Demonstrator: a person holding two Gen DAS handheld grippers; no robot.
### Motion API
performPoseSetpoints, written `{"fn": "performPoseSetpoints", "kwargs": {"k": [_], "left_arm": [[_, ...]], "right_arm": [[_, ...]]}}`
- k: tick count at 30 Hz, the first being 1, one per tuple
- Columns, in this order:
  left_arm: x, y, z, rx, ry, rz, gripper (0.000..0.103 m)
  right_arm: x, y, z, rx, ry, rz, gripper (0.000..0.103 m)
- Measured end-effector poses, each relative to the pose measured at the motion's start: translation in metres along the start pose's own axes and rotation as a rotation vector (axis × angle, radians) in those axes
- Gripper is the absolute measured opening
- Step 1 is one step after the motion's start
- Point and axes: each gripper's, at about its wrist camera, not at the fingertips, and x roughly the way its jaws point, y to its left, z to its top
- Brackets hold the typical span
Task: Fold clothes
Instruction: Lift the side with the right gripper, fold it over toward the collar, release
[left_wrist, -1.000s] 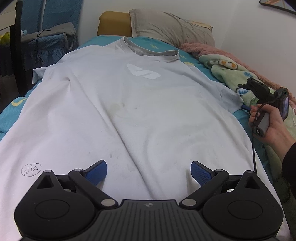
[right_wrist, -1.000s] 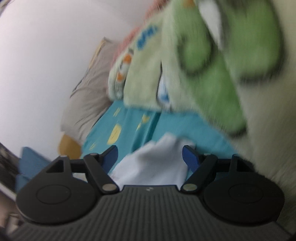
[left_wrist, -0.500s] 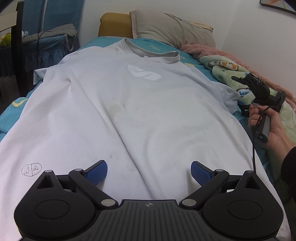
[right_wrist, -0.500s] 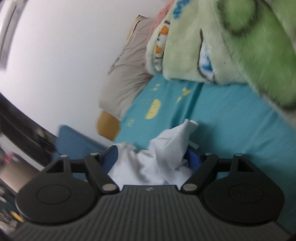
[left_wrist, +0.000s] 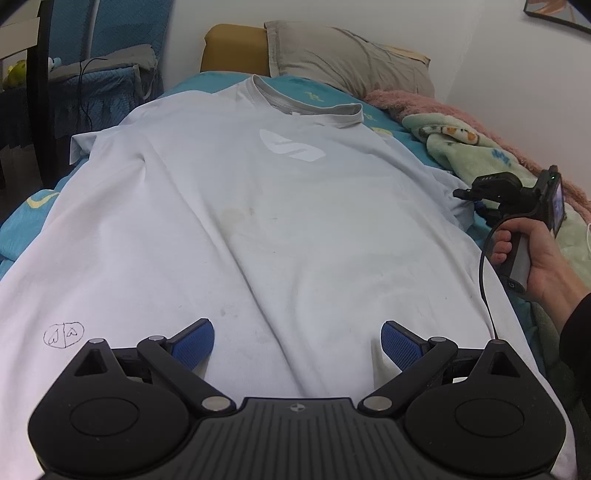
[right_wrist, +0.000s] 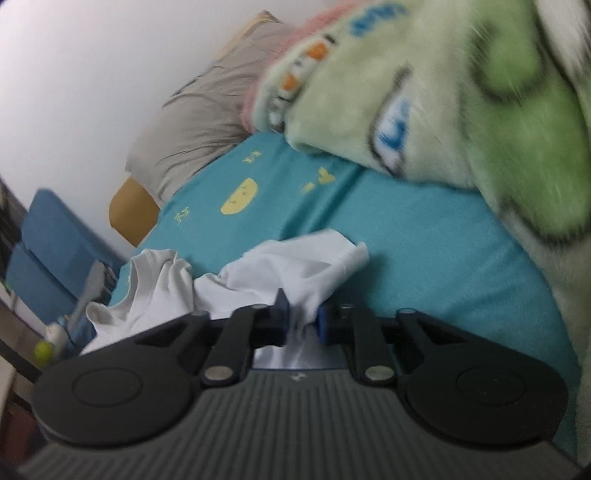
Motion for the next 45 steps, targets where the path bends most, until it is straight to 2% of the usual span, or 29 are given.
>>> {"fn": "performPoseSetpoints", "kwargs": {"k": [6, 10, 15, 18, 21, 24, 27, 29, 31, 32, 33, 34, 40, 45], "left_arm": [[-0.011, 0.011, 0.014, -0.053, -0.008, -0.001, 0.098], [-0.030, 0.031, 0.042, -0.090, -0.045, -0.008, 0.098], [-0.072, 0.074, 0.075, -0.108, -0.195, 0.049, 0.098], [-0.092, 0.106, 0.087, -0.158, -0.257, 0.091, 0.098], [-0.100, 0.135, 0.093, -0.200, -0.276, 0.140, 0.098], [-0.097, 0.158, 0.092, -0.233, -0.259, 0.175, 0.098], [-0.086, 0.172, 0.092, -0.252, -0.223, 0.178, 0.097], [-0.078, 0.175, 0.092, -0.245, -0.207, 0.178, 0.097], [-0.068, 0.173, 0.092, -0.229, -0.187, 0.173, 0.097], [-0.063, 0.172, 0.092, -0.220, -0.174, 0.167, 0.097], [-0.059, 0.169, 0.090, -0.211, -0.161, 0.159, 0.097], [-0.055, 0.166, 0.089, -0.202, -0.150, 0.152, 0.097], [-0.052, 0.147, 0.076, -0.157, -0.138, 0.120, 0.097], [-0.064, 0.128, 0.064, -0.140, -0.127, 0.058, 0.097]], "right_arm": [[-0.036, 0.046, 0.007, -0.115, -0.124, -0.029, 0.011], [-0.053, 0.102, 0.008, -0.189, -0.186, -0.060, 0.011], [-0.063, 0.207, -0.022, -0.487, -0.231, -0.091, 0.011], [-0.042, 0.264, -0.058, -0.618, -0.169, -0.069, 0.011], [-0.016, 0.309, -0.103, -0.755, -0.103, -0.050, 0.011], [0.010, 0.339, -0.151, -0.890, -0.049, -0.044, 0.011], [0.031, 0.345, -0.173, -0.917, 0.009, -0.067, 0.013], [0.034, 0.345, -0.173, -0.872, 0.054, -0.056, 0.015], [0.028, 0.342, -0.163, -0.796, 0.110, -0.019, 0.032], [0.019, 0.342, -0.160, -0.768, 0.116, -0.002, 0.057], [0.005, 0.340, -0.157, -0.745, 0.107, 0.017, 0.078], [-0.013, 0.337, -0.151, -0.725, 0.093, 0.041, 0.083], [-0.141, 0.305, -0.119, -0.533, 0.043, 0.149, 0.083], [-0.258, 0.258, -0.108, -0.340, 0.048, 0.094, 0.083]]}}
